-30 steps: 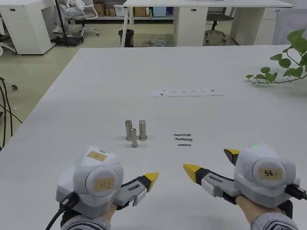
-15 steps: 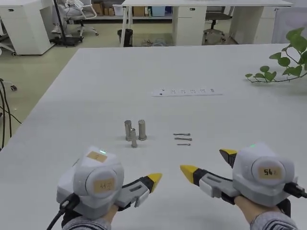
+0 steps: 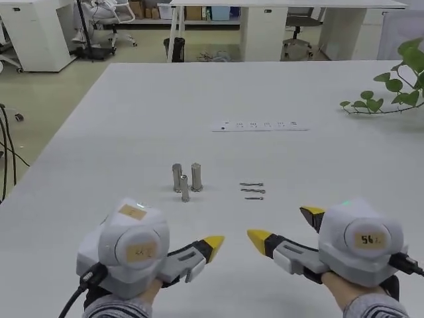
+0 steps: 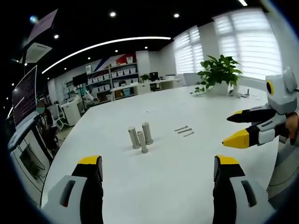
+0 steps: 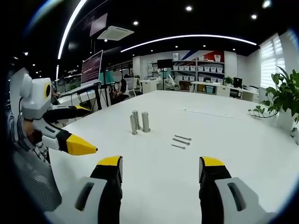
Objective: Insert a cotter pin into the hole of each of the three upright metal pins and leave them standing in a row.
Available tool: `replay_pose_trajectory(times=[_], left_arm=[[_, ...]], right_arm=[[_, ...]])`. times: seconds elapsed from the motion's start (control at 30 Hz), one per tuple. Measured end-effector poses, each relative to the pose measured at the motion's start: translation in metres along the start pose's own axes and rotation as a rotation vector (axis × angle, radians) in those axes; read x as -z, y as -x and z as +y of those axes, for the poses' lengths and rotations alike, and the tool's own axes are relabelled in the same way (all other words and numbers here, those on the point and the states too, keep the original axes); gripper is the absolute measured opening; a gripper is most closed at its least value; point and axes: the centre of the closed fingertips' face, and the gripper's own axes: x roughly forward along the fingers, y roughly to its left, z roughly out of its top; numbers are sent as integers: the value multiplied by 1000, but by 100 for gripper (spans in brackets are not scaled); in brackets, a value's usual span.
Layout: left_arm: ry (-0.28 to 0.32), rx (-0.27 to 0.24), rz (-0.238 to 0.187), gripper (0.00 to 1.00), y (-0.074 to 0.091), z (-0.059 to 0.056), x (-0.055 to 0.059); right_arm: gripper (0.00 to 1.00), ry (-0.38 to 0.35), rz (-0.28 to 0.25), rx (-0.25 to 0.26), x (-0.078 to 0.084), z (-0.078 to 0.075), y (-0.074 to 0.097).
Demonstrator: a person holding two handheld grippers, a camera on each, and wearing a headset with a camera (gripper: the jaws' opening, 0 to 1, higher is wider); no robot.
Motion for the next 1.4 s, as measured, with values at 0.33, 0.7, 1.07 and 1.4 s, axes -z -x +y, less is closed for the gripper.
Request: replay_pose_trajectory(times=[0.33, 0.7, 1.07, 1.4], left_arm=[[-4, 0, -5, 99, 1, 0, -4], [-17, 16, -12, 97, 4, 0, -11], [-19, 43, -4, 96, 4, -4, -10], [-25, 41, -2, 95, 5, -2, -11]], right_arm=[[56, 8, 18, -48, 1, 3, -1], [45, 17, 37, -131, -8, -3, -22], [38, 78, 37, -256, -22, 17, -58], [30, 97, 21, -349, -34, 37, -96]])
